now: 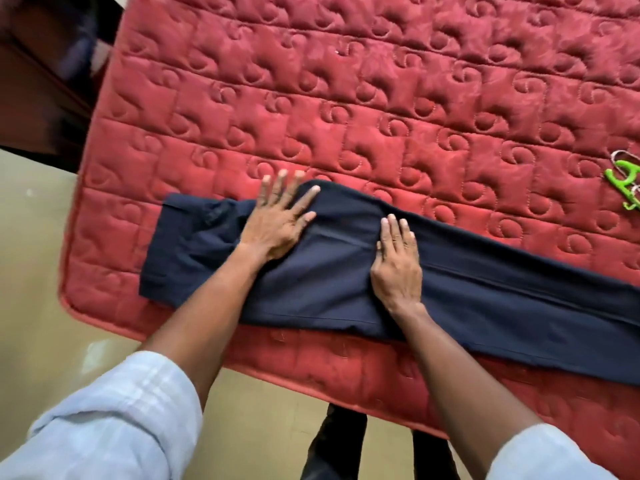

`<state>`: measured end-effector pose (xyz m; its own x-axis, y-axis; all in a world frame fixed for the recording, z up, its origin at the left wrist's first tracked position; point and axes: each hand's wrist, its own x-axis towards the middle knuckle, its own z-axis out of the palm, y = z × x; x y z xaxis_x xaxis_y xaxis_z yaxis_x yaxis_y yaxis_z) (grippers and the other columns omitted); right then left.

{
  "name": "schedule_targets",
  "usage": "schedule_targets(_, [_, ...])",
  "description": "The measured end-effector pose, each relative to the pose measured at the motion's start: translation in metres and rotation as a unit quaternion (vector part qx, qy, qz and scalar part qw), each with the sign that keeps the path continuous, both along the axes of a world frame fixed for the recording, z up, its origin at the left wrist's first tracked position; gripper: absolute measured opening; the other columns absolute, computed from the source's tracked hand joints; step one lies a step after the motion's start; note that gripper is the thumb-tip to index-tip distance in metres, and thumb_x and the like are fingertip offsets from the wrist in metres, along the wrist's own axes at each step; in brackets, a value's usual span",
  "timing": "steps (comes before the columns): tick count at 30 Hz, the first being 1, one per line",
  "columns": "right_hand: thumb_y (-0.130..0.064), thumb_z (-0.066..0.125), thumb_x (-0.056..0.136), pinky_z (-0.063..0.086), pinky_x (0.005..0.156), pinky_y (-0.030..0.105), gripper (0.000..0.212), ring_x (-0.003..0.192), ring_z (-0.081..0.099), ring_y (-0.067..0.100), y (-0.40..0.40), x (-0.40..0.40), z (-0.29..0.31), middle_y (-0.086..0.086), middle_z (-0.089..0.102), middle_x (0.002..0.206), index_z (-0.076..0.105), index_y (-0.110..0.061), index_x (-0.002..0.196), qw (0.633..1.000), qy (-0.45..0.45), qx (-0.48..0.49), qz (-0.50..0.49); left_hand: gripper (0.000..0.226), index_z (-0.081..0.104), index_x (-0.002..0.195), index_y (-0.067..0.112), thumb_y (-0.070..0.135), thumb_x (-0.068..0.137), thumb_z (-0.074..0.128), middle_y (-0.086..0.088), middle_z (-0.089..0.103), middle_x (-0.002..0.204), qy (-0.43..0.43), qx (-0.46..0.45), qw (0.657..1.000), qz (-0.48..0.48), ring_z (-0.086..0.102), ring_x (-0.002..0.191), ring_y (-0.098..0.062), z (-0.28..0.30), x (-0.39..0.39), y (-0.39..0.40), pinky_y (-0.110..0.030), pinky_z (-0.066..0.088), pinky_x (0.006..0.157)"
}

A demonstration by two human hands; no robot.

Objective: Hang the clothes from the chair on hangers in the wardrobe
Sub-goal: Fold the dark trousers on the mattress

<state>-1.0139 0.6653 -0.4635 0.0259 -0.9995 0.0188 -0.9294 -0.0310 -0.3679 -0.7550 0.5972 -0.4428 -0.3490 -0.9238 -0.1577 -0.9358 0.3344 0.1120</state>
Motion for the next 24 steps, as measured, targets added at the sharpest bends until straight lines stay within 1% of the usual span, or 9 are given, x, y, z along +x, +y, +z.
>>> schedule_targets(2, [-0.011,0.043,0.095,0.022,0.118,0.042,0.048,0.142,0.035,0.029,0.000,0.006,0.001,0.013,0.044,0.149,0.046,-0.003,0.143,1.000,0.021,-0.002,-0.005,0.067,0.022,0.155,0.016,0.052,0.099,0.018,-0.016,0.016,0.162,-0.008,0.019,0.996,0.088,0.007,0.151,-0.034,0.004,0.043,0.002,-0.052,-0.002,0.121])
schedule_targets(4, [-0.008,0.038,0.087,0.023,0.118,0.045,0.055,0.140,0.037,0.034,-0.002,0.018,0.008,0.016,0.045,0.147,0.048,0.000,0.140,0.999,0.034,0.005,-0.041,0.063,0.039,0.147,0.005,0.046,0.101,0.025,-0.019,0.030,0.157,0.011,-0.011,0.991,0.133,0.022,0.148,-0.034,0.010,0.073,0.008,-0.054,0.005,0.121])
schedule_targets(7, [-0.002,0.034,0.077,0.032,0.113,0.050,0.057,0.132,0.042,0.043,-0.017,0.056,0.026,0.026,0.047,0.141,0.052,0.008,0.130,0.993,-0.031,-0.020,-0.111,0.041,0.061,0.124,0.003,0.030,0.101,0.041,-0.018,0.053,0.140,0.040,-0.088,0.990,0.104,0.042,0.134,-0.035,0.018,0.107,0.015,-0.053,0.020,0.118])
schedule_targets(9, [0.003,0.041,0.083,0.031,0.114,0.048,0.050,0.134,0.040,0.040,-0.034,0.087,0.032,0.026,0.044,0.143,0.052,0.005,0.132,0.994,-0.088,-0.054,-0.043,0.029,0.065,0.112,0.004,0.023,0.099,0.046,-0.016,0.060,0.125,0.062,-0.116,0.989,0.073,0.051,0.121,-0.036,0.016,0.116,0.018,-0.050,0.029,0.114])
schedule_targets(12, [0.002,0.050,0.089,0.025,0.118,0.044,0.052,0.141,0.032,0.034,-0.053,0.123,0.021,0.020,0.039,0.151,0.048,-0.004,0.141,0.989,-0.088,-0.060,0.101,0.017,0.062,0.099,0.006,0.015,0.097,0.048,-0.015,0.061,0.095,0.074,-0.151,0.983,0.078,0.059,0.091,-0.037,0.015,0.123,0.017,-0.046,0.043,0.090])
schedule_targets(16, [-0.010,0.045,0.098,0.020,0.120,0.038,0.048,0.144,0.030,0.029,-0.059,0.124,0.003,0.013,0.038,0.153,0.040,-0.005,0.147,0.993,-0.044,-0.047,0.103,0.018,0.057,0.089,0.010,0.018,0.098,0.043,-0.014,0.060,0.066,0.000,-0.149,0.987,0.058,0.058,0.060,-0.036,0.026,0.129,-0.009,-0.043,0.043,0.060])
schedule_targets(20, [-0.019,0.040,0.101,0.018,0.121,0.036,0.052,0.145,0.028,0.028,-0.060,0.123,-0.002,0.016,0.034,0.154,0.032,0.001,0.149,0.994,-0.057,-0.041,0.079,0.020,0.059,0.103,0.002,0.010,0.097,0.042,-0.026,0.066,0.077,-0.040,-0.080,0.972,0.219,0.062,0.070,-0.043,0.027,0.126,-0.028,-0.047,0.047,0.070])
schedule_targets(22, [-0.018,0.040,0.102,0.020,0.120,0.039,0.052,0.145,0.027,0.029,-0.058,0.125,-0.002,0.017,0.032,0.155,0.031,0.000,0.149,0.994,-0.054,-0.052,0.079,0.025,0.058,0.112,0.006,0.007,0.091,0.045,-0.018,0.064,0.091,-0.079,-0.130,0.961,0.232,0.059,0.083,-0.037,0.021,0.125,-0.024,-0.046,0.043,0.080])
schedule_targets(24, [-0.012,0.044,0.099,0.020,0.120,0.044,0.051,0.145,0.024,0.033,-0.058,0.128,0.002,0.021,0.027,0.156,0.032,-0.004,0.148,0.994,-0.053,-0.070,0.072,0.028,0.055,0.116,0.008,0.009,0.089,0.048,-0.014,0.060,0.105,-0.061,-0.223,0.951,0.204,0.052,0.097,-0.033,0.020,0.120,-0.011,-0.044,0.036,0.091])
